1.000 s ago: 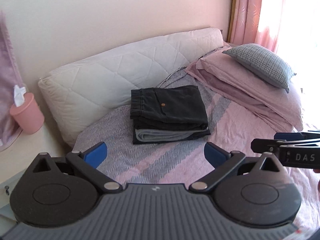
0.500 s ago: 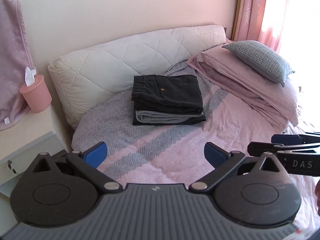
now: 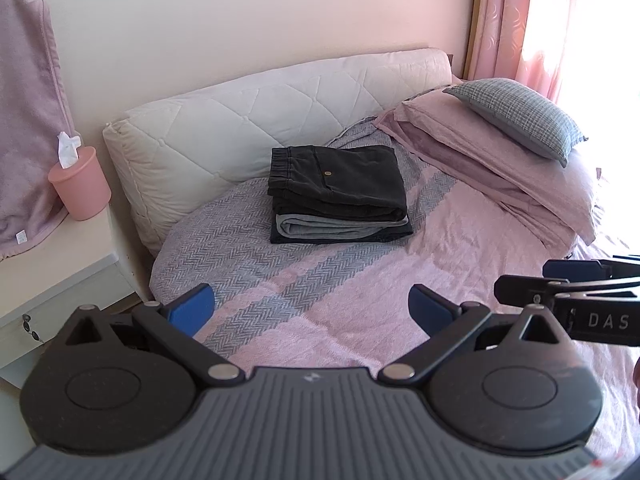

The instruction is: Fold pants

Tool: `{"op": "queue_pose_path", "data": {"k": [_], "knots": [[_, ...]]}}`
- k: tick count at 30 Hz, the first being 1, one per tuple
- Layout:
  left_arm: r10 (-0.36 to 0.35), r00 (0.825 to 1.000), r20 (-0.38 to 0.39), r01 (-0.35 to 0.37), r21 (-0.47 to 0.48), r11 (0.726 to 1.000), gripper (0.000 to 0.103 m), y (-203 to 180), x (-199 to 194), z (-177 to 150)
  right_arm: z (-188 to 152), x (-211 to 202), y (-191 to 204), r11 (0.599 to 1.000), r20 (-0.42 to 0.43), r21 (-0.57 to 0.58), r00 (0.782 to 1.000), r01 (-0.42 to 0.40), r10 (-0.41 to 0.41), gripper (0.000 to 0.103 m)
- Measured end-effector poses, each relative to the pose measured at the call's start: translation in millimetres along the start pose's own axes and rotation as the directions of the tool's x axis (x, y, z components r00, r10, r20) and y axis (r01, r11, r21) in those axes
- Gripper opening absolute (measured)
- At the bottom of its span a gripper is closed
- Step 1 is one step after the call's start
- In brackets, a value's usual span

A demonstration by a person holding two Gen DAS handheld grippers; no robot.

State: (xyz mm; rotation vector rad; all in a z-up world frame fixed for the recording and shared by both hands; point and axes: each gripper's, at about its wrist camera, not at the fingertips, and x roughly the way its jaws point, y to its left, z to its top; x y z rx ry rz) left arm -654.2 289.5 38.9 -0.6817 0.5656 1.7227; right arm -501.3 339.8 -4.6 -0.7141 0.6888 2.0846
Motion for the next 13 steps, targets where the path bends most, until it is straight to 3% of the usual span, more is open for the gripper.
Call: {"op": "queue_pose_path", "data": {"k": [13], "knots": [[-0.005, 1.0, -0.017, 0.005, 0.002, 1.0, 0.102, 5.7, 1.8, -6.4, -3.1, -1.9, 6.8, 1.0, 0.001, 0.01, 1.0, 0.011, -0.011, 0.063]]}}
